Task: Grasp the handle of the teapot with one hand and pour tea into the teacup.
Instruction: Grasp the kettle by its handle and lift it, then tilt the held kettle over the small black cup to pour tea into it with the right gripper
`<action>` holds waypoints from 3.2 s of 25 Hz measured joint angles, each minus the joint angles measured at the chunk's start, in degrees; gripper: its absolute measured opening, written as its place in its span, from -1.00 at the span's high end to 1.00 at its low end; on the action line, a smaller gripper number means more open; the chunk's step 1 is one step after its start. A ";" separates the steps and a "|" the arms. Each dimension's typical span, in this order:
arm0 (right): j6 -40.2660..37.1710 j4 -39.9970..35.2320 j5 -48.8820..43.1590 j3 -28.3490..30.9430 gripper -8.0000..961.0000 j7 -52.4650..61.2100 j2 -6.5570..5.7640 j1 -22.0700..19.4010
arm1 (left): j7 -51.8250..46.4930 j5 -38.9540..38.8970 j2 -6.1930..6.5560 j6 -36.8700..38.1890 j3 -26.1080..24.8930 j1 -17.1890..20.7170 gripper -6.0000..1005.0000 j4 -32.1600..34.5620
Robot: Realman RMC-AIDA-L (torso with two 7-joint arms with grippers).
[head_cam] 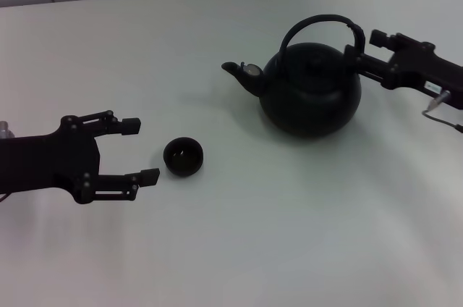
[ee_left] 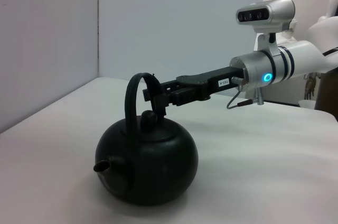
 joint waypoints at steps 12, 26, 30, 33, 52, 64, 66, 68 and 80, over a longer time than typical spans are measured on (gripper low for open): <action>6.03 1.44 0.34 0.54 -0.45 -0.57 0.05 2.23 | -0.17 -0.01 -0.04 -1.41 0.25 -0.60 -0.72 0.01; 6.29 1.78 1.52 0.30 -0.31 -2.57 0.00 2.30 | -0.17 -0.01 -0.16 -1.72 0.24 -1.05 -0.72 -0.08; 6.45 2.13 1.55 0.55 -0.17 -2.87 -0.06 2.37 | -0.17 -0.01 -0.18 -1.82 0.23 -1.14 -0.72 -0.08; 6.90 2.11 1.58 0.55 0.00 -2.87 -0.07 2.51 | -0.17 -0.01 -0.18 -1.99 0.18 -1.24 -0.72 -0.14; 9.08 2.15 1.63 0.54 0.78 -2.96 -0.09 3.62 | -0.26 -0.01 -0.19 -2.21 -0.01 -1.59 -0.72 -0.26; 7.02 1.96 1.59 -0.03 0.78 -5.72 0.04 5.17 | -0.26 0.00 -0.16 -2.22 -0.20 -1.50 -0.72 -0.26; 6.97 1.99 1.59 -0.05 0.78 -5.72 0.05 5.47 | -0.26 0.00 -0.17 -2.22 -0.20 -1.47 -0.72 -0.26; 6.94 2.09 1.58 -0.10 0.78 -5.73 0.10 6.11 | -0.26 0.00 -0.17 -2.22 -0.20 -1.34 -0.72 -0.26; 6.78 -3.17 1.43 -9.47 0.78 -4.10 0.04 7.67 | -0.26 0.00 -0.08 -2.49 -0.29 -1.08 -0.72 -0.25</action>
